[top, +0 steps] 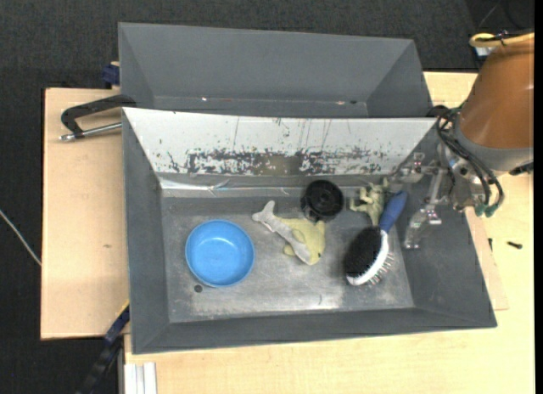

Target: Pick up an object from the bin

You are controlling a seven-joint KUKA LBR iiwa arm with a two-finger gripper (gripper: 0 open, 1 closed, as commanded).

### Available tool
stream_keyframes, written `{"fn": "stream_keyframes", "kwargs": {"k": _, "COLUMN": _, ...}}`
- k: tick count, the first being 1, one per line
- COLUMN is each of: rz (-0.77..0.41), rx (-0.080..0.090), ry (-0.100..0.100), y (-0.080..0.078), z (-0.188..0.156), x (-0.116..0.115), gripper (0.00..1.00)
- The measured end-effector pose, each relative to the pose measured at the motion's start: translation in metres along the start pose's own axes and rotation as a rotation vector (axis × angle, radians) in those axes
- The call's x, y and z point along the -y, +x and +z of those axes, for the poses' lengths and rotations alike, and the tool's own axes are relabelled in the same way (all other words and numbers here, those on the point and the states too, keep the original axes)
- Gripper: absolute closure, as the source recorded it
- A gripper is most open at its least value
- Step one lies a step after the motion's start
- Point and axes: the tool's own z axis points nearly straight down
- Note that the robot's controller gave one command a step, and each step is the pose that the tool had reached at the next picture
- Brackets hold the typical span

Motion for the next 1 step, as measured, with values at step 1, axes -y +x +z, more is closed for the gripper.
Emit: {"fn": "stream_keyframes", "kwargs": {"k": 1, "rz": -0.13, "rx": 0.014, "ry": 0.002, "y": -0.0123, "z": -0.0846, "x": -0.0237, "gripper": 0.0}}
